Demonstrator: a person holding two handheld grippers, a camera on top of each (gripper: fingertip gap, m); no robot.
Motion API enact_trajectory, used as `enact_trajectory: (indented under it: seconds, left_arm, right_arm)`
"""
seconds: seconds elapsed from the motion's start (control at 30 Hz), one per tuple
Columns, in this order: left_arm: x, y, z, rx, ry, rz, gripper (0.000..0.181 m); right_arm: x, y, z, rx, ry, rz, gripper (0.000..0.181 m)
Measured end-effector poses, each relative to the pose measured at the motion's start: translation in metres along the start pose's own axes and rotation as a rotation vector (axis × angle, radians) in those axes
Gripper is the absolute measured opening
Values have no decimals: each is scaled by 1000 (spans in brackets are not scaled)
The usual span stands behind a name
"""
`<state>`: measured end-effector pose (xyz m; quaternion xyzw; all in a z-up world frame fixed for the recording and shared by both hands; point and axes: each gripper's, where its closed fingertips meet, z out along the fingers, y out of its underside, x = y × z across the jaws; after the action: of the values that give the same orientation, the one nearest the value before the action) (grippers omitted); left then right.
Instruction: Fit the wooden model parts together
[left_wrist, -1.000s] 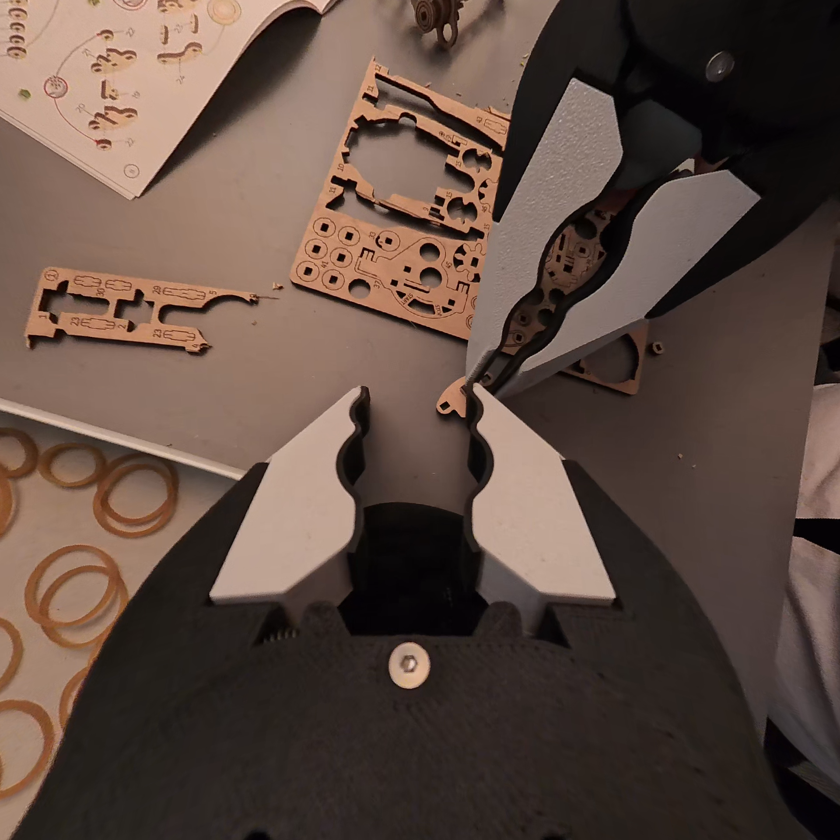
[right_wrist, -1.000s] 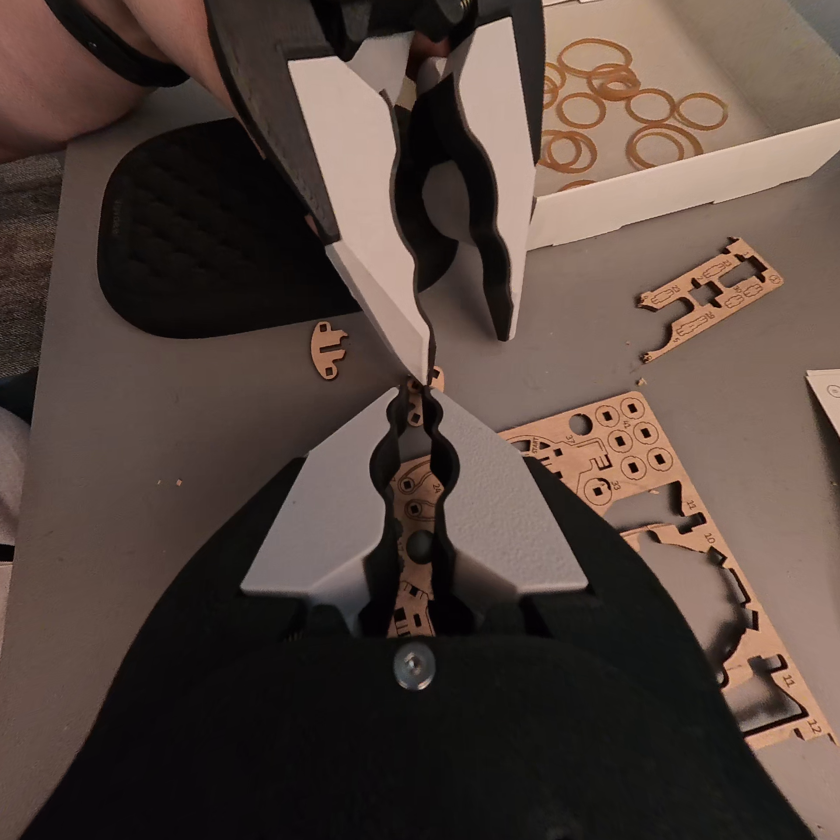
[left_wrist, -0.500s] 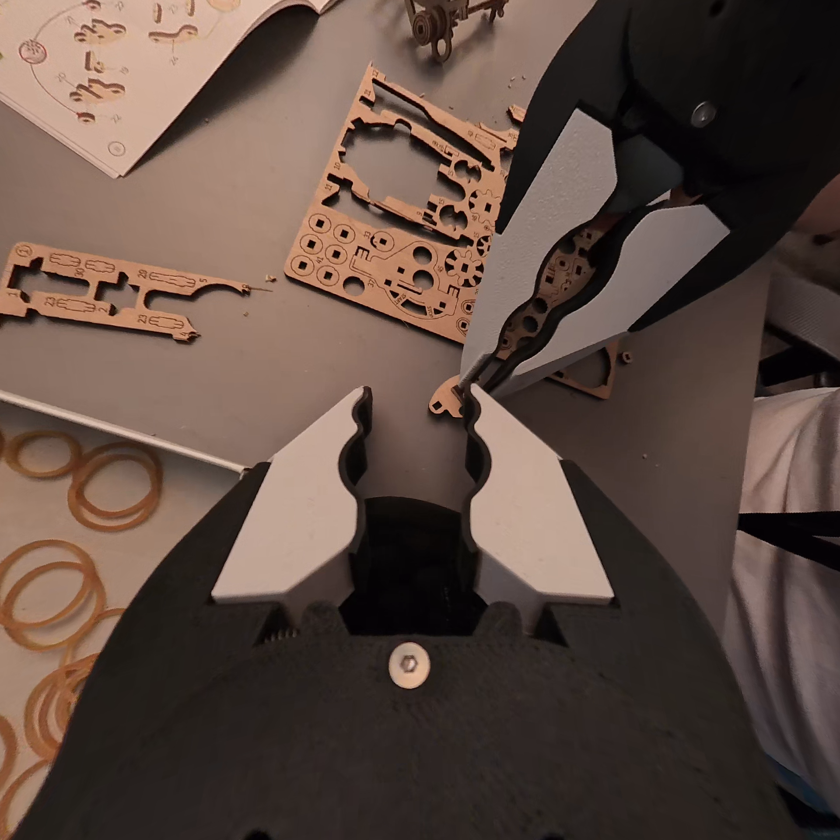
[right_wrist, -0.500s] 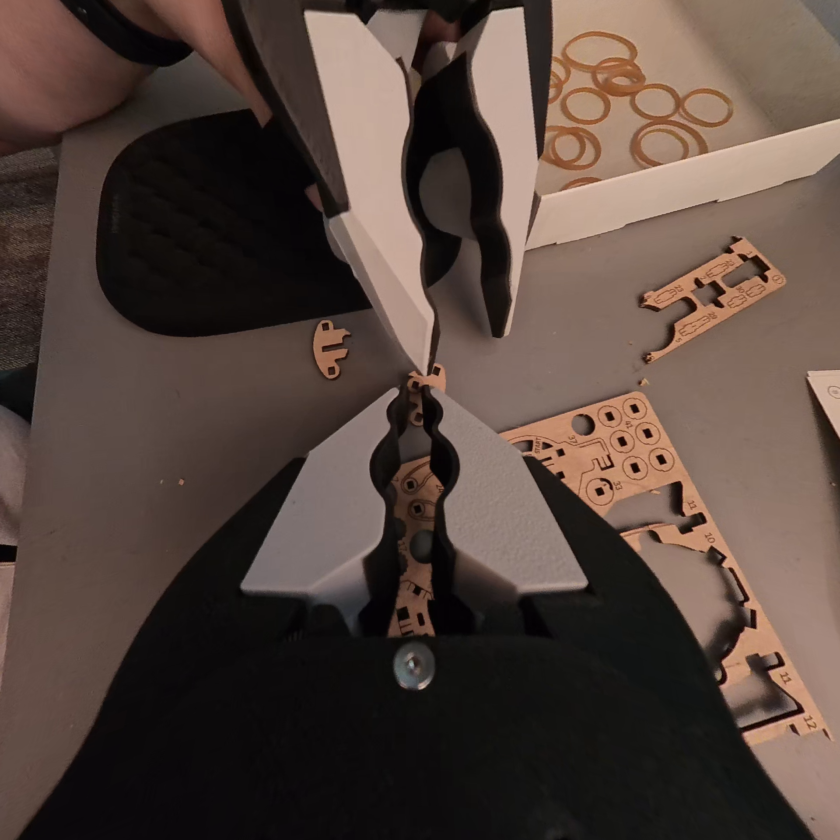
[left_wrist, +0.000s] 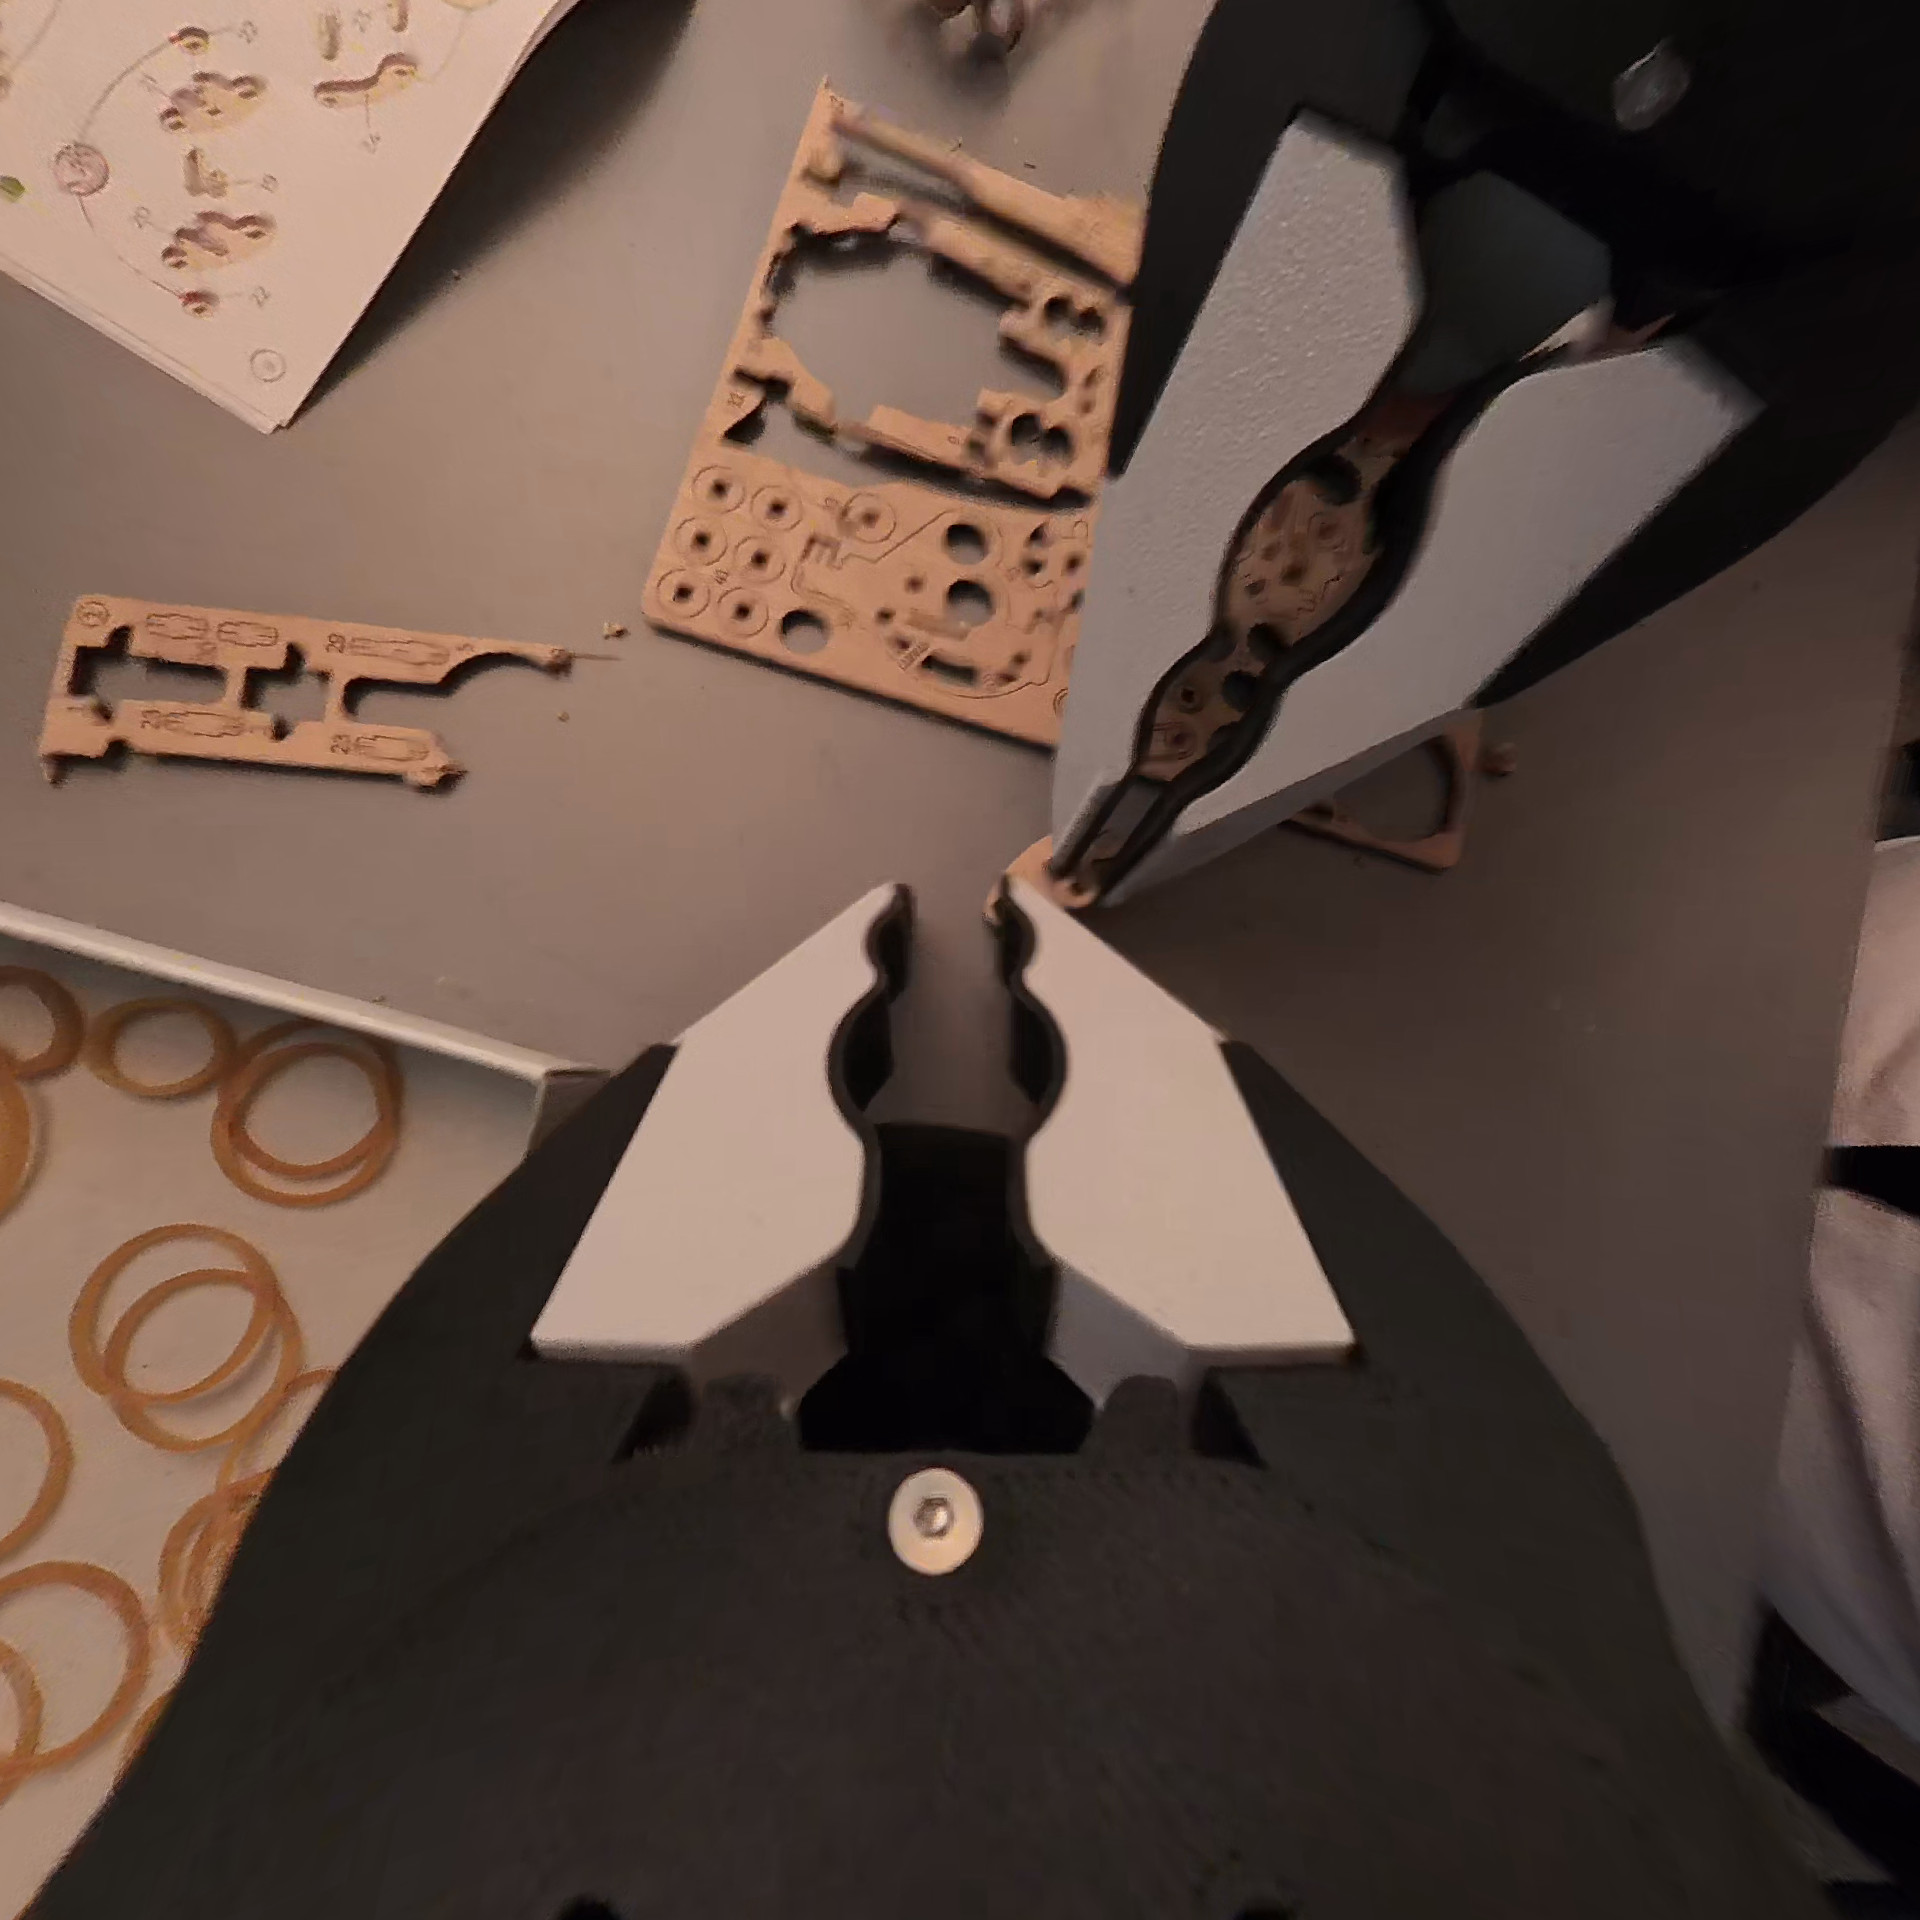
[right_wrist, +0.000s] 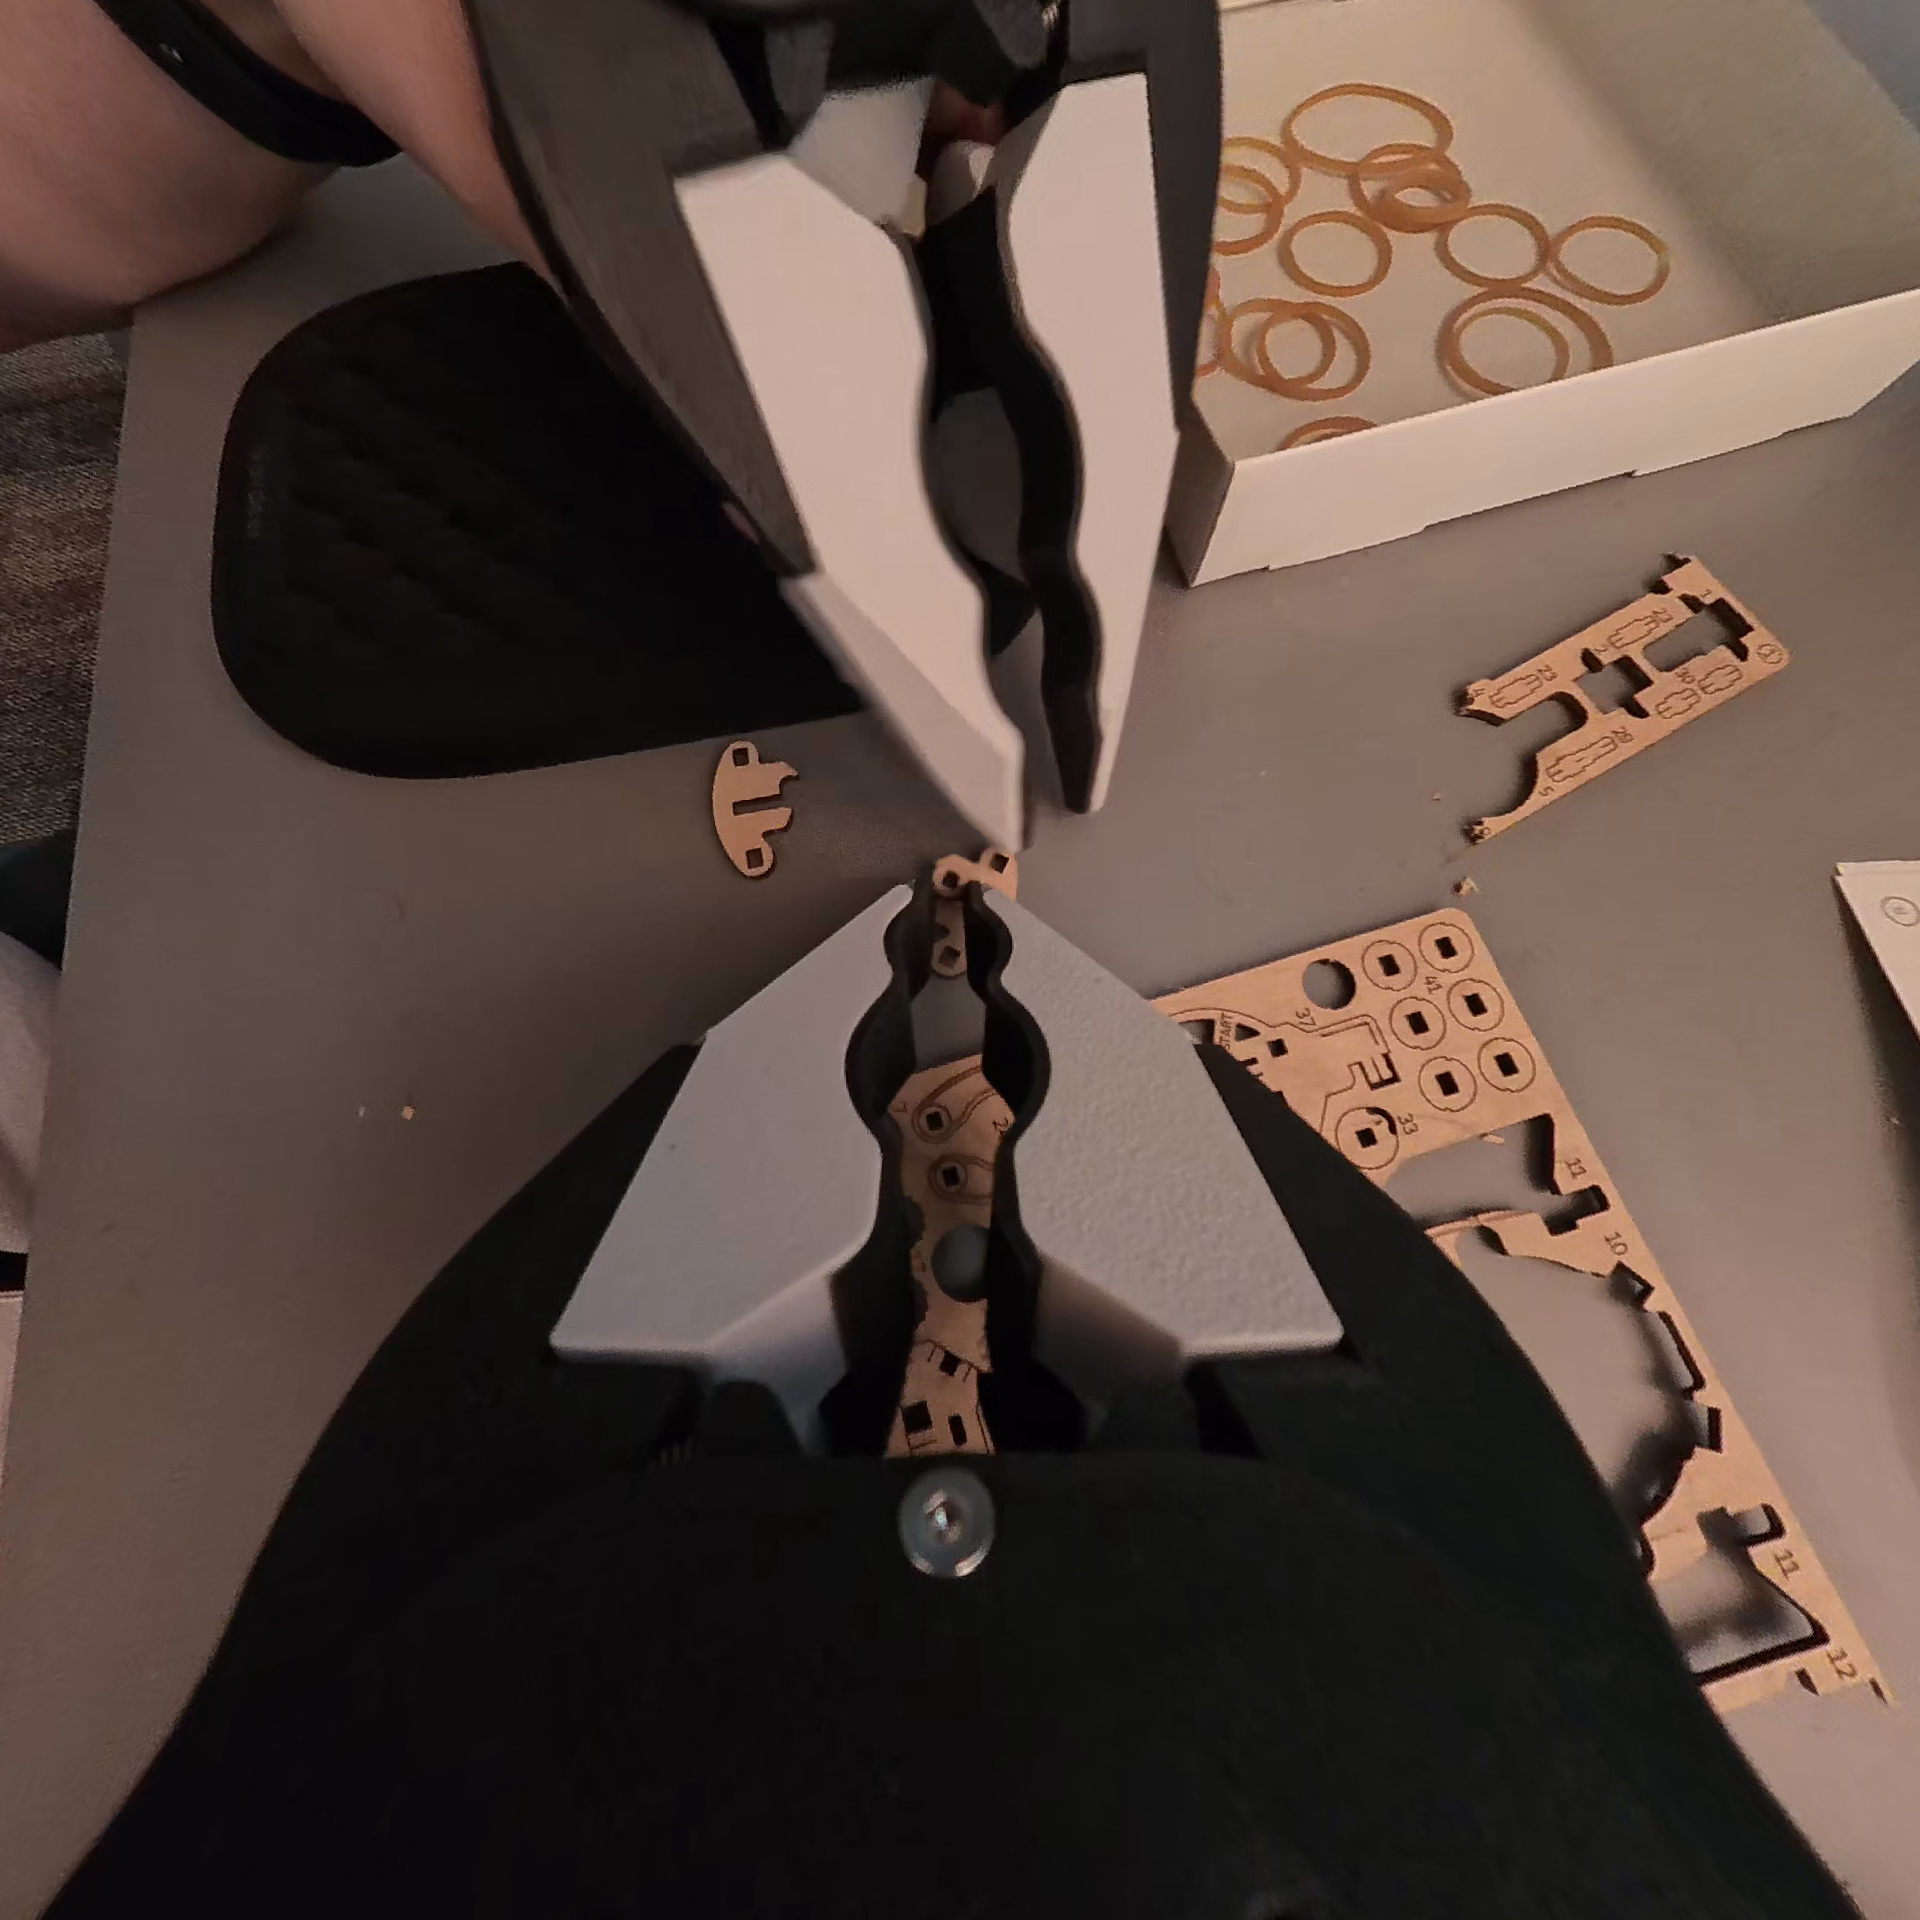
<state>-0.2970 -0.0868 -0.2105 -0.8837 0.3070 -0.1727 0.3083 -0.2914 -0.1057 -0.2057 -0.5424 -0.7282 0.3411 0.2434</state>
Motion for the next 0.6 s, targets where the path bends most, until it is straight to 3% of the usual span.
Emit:
enact_trajectory:
  seconds: [0.03, 0.13, 0.33, 0.6]
  left_arm:
    - [-2, 3, 2, -23, -26, 23, 9]
    - [-1, 0, 0, 1, -41, 43, 12]
    - [6, -9, -7, 60, 130, -143, 33]
    - [3, -4, -2, 22, 59, -70, 30]
  right_arm:
    - [0, 0, 0, 0, 0, 1, 4]
    - [0, 0, 0, -1, 0, -1, 4]
    - [0, 1, -1, 1, -3, 4, 4]
    - [1, 1, -1, 2, -2, 2, 4]
